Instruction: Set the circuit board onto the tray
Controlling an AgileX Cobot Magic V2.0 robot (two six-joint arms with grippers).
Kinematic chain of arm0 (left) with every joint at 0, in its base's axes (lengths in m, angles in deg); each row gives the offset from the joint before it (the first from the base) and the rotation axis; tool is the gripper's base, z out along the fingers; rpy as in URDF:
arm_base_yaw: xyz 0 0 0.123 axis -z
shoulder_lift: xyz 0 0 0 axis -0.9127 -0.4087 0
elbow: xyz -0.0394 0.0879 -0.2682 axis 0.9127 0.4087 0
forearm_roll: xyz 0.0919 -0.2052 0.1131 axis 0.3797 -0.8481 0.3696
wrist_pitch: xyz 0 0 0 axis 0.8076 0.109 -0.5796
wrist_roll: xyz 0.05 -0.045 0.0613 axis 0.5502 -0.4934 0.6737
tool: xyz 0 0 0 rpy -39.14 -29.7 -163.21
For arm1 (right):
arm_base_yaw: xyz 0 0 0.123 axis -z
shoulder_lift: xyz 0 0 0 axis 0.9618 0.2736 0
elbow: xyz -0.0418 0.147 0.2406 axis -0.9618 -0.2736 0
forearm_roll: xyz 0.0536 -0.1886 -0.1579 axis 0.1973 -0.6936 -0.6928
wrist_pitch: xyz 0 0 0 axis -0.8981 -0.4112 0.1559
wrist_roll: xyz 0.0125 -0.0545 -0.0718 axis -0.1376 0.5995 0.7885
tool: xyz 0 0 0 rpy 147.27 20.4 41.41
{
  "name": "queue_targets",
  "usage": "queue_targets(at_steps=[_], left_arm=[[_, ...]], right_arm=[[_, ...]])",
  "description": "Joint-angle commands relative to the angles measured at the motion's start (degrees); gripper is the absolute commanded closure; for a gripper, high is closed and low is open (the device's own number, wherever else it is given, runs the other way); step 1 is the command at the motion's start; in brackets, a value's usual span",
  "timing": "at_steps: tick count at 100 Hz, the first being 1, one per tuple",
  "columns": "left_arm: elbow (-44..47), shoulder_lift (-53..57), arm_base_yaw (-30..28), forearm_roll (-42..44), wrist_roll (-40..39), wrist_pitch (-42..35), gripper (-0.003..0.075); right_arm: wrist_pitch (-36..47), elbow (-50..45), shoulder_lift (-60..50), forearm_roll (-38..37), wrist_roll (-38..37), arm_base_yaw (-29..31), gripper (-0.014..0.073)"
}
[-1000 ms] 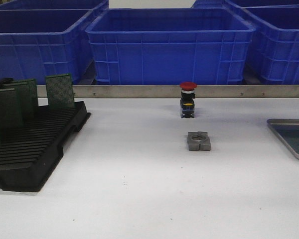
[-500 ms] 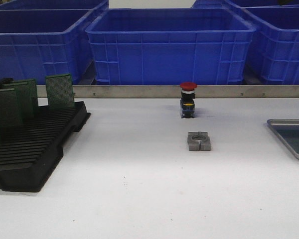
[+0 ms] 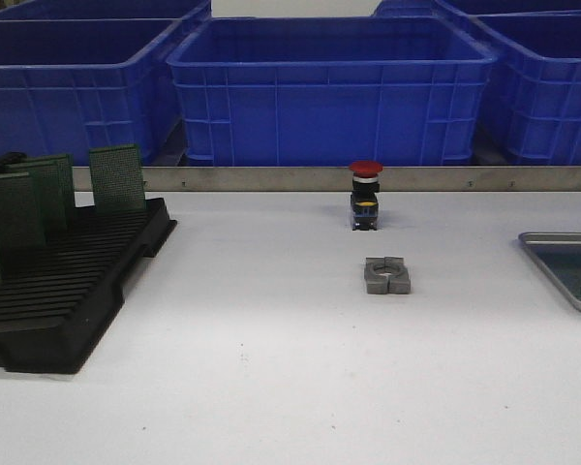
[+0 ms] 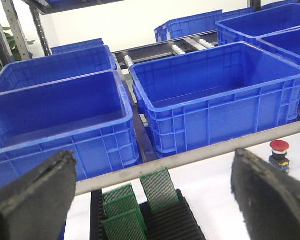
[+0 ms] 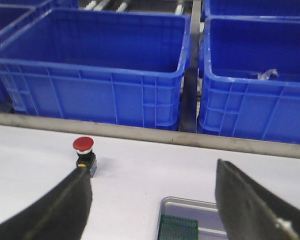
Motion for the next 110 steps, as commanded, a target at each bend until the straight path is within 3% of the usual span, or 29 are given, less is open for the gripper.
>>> queue_targets(at_steps=[1, 28, 37, 48, 71, 78, 110], left_arm=[[1.4, 3.4, -0.2, -1.0, -0.5, -4.9, 0.0132], [5.0, 7.7, -0.2, -1.0, -0.5, -4.9, 0.0136], [5.0, 7.7, -0.2, -1.0, -0.5, -4.9, 0.0178], [5.0, 7.7, -0.2, -1.0, -0.5, -4.9, 0.0323], [5.0, 7.7, -0.2, -1.0, -0.5, -4.9, 0.0739], [5.0, 7.7, -0.2, -1.0, -0.5, -4.9, 0.0738], [5.0, 7.7, -0.2, -1.0, -0.5, -4.9, 0.0738]], right_arm=[[4.1, -1.0, -5.0, 2.9, 0.6, -0.1, 0.0054], [5.3, -3.5, -12.0, 3.5, 0.6, -0.1, 0.0054], [5.3, -3.4, -12.0, 3.5, 0.6, -0.1, 0.0069], [5.3, -3.4, -12.0, 3.5, 0.6, -0.1, 0.0167], [5.3, -3.4, -12.0, 3.5, 0.6, -0.1, 0.0564], [5.3, -3.4, -12.0, 3.5, 0.6, -0.1, 0.0671], [5.3, -3.4, -12.0, 3.5, 0.6, -0.1, 0.0662]])
